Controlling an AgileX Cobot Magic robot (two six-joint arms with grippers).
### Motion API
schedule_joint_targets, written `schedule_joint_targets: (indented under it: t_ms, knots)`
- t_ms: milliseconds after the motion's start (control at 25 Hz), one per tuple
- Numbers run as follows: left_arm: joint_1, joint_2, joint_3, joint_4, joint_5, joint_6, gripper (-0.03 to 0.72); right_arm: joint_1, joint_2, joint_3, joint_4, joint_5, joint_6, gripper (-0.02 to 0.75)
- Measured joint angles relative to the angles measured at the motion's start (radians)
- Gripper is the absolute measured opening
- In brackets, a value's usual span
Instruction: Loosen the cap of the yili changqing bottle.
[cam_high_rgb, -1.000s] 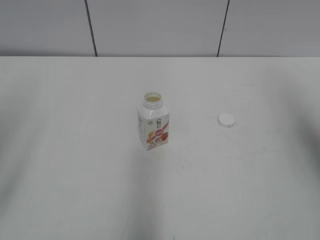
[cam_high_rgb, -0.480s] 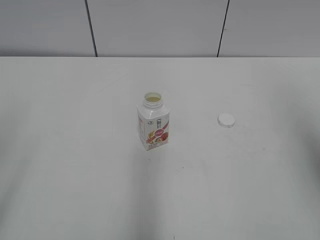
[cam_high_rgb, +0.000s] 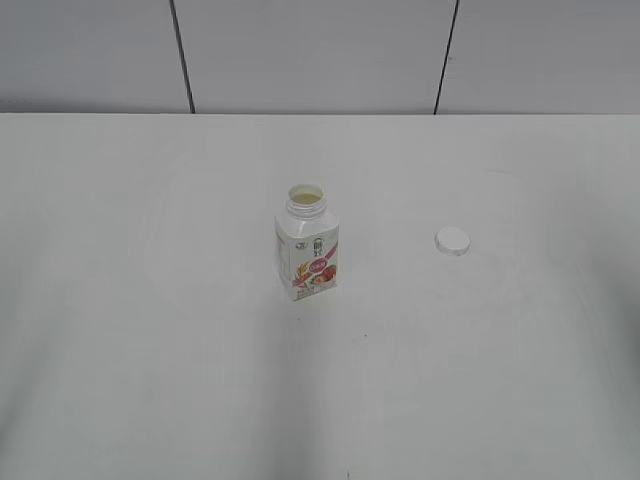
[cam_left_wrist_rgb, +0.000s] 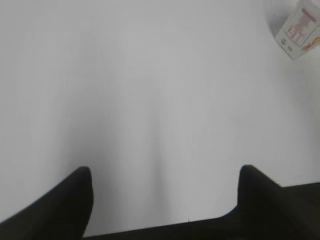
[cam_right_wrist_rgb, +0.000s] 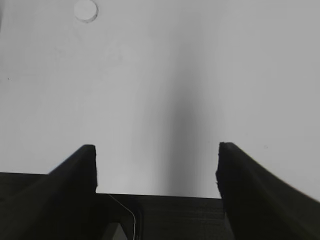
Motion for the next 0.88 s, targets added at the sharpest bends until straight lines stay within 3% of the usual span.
schedule_joint_targets:
  t_ms: [600, 880]
  knots:
    - [0.0, -0.276, 0.003, -0.006, -0.008, 0.0, 0.545, 0.0, -0.213, 0.246, 0.044, -0.038, -0.021, 0.588]
    - [0.0, -0.296, 0.003, -0.011, -0.008, 0.0, 0.545, 0.0, -0.35, 0.369, 0.045, -0.068, -0.023, 0.588]
